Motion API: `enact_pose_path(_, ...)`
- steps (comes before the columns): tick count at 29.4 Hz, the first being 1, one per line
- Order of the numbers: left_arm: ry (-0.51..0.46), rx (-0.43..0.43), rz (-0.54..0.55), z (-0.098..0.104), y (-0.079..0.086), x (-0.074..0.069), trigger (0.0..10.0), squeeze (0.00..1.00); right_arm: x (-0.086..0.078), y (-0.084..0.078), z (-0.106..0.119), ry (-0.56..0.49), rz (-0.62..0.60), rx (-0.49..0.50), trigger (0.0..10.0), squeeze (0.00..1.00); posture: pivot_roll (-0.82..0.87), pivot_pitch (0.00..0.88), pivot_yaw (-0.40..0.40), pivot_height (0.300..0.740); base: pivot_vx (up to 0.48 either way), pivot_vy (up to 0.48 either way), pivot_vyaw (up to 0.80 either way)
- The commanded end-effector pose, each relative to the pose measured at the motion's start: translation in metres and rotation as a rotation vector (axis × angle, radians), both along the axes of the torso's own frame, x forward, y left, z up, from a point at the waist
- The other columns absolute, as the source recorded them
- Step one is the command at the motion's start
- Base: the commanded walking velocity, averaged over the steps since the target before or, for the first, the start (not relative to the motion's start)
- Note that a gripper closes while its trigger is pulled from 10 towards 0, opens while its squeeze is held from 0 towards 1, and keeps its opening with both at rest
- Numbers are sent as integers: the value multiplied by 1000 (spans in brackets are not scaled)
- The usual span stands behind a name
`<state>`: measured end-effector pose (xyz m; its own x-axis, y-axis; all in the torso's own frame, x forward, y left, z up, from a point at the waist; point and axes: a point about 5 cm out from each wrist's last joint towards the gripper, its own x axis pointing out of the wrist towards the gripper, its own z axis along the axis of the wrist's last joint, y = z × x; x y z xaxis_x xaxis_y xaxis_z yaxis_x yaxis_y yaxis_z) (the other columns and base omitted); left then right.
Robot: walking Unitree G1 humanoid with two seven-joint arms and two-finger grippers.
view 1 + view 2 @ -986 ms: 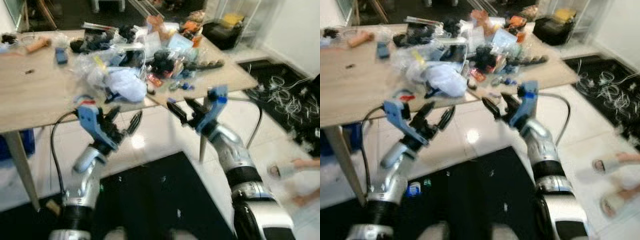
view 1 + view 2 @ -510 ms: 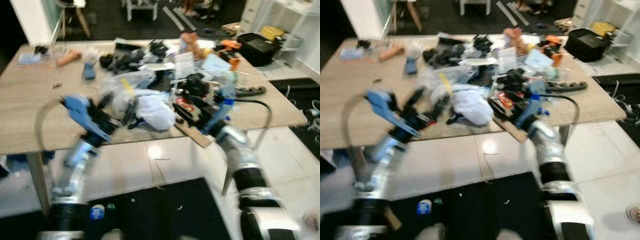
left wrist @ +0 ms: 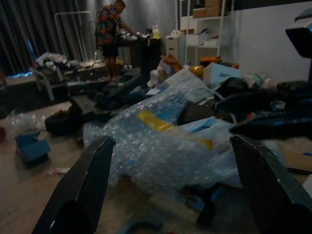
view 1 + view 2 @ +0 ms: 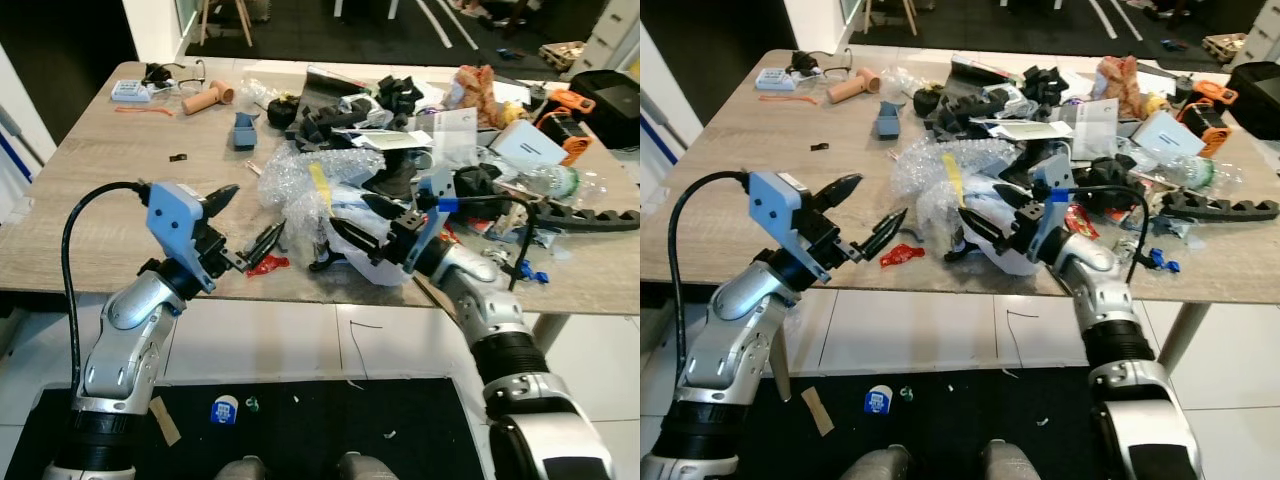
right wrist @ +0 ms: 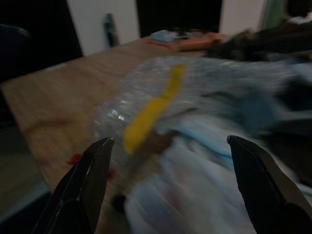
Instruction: Picking trash to rubbish bin
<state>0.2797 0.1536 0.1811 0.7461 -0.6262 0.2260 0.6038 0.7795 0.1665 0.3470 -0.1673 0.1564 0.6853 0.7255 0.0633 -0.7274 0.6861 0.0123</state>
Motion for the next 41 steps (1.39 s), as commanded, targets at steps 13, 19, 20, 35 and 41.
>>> enact_pose_path(13,42,141,79,-13,3,7,10000,0,7,14,-7,59,-2,-34,10000,0,-49,0,-49,740,0,0,0)
enact_pose_path(19,44,142,99,-13,7,8,10000,0,16,16,-11,107,-60,-44,10000,0,-39,0,-40,740,0,0,0)
enact_pose_path(20,44,144,100,-13,7,7,10000,0,17,15,-12,113,-66,-39,10000,0,-39,0,-40,740,0,0,0)
enact_pose_path(35,27,145,121,-9,14,3,10000,0,29,17,-15,164,-55,-140,10000,0,6,0,-36,740,0,0,0)
enact_pose_path(41,4,98,48,-3,9,-2,10000,0,33,-6,-6,155,-148,-203,10000,0,-20,0,-34,740,0,0,0)
